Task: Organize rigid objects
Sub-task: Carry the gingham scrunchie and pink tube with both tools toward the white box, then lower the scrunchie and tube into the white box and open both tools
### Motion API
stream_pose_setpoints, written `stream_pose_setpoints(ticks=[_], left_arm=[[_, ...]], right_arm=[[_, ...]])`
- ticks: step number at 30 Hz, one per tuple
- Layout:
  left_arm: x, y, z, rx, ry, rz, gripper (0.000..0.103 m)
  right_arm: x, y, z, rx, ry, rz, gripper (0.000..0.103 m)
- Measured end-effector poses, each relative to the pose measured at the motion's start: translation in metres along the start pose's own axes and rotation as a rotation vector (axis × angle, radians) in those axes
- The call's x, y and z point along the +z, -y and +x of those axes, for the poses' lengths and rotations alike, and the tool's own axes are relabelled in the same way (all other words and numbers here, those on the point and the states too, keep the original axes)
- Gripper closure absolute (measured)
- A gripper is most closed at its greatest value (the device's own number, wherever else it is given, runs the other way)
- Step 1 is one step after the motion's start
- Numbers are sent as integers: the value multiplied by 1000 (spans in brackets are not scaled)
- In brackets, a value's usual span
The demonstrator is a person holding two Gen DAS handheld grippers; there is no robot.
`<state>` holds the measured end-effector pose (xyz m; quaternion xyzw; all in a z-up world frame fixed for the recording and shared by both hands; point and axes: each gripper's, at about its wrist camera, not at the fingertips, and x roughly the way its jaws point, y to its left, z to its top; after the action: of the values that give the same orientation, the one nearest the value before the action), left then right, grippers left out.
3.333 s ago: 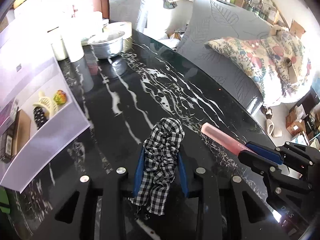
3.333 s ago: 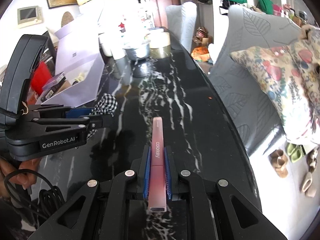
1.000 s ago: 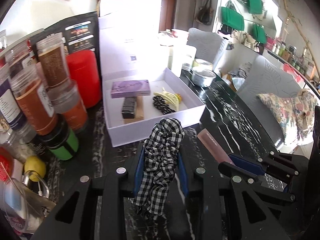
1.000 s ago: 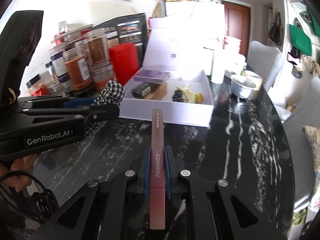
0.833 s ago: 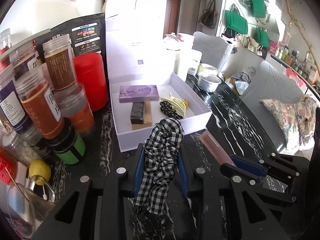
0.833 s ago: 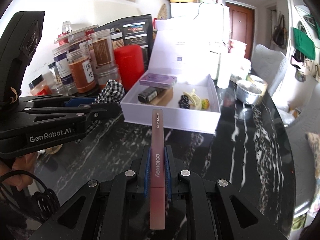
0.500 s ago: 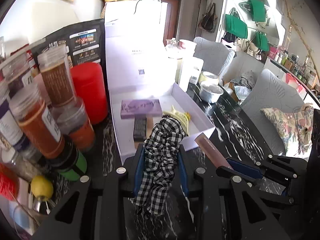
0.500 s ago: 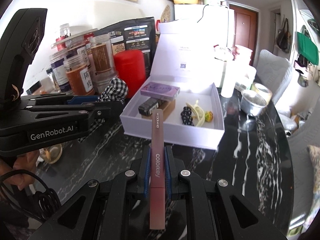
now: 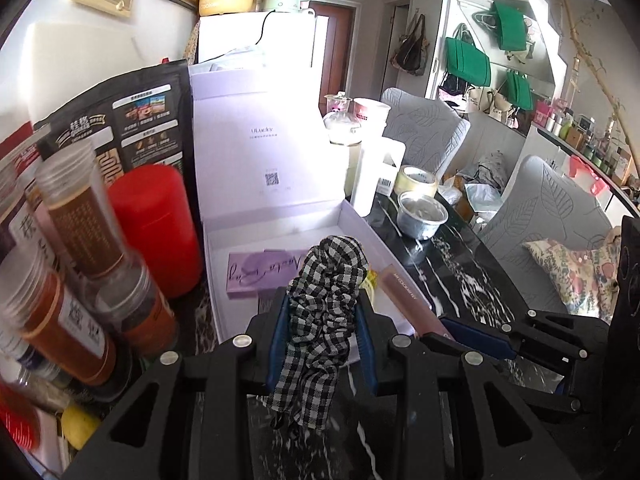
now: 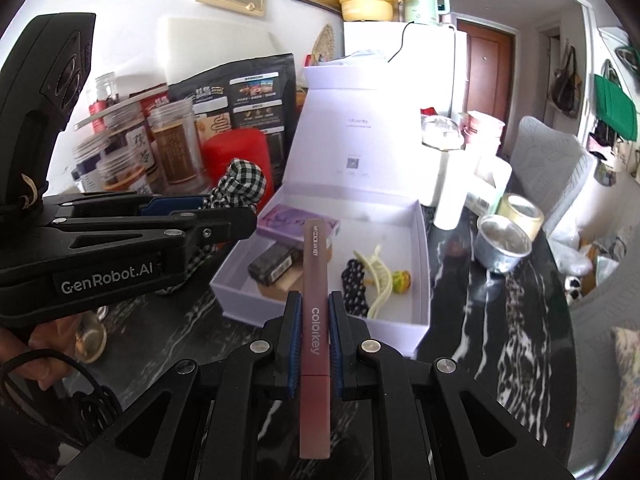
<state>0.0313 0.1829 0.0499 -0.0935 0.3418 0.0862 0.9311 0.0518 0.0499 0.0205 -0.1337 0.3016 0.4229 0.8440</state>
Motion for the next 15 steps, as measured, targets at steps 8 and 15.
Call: stream_pose_setpoints(ticks=[8,15], left_arm=[[26,-4,16,6,27,-2,72],[47,-15,40,11,30,-21,72]], right_arm=[[20,9,10,8,22,-17,90],[38,16,25,29,34,-29,90]])
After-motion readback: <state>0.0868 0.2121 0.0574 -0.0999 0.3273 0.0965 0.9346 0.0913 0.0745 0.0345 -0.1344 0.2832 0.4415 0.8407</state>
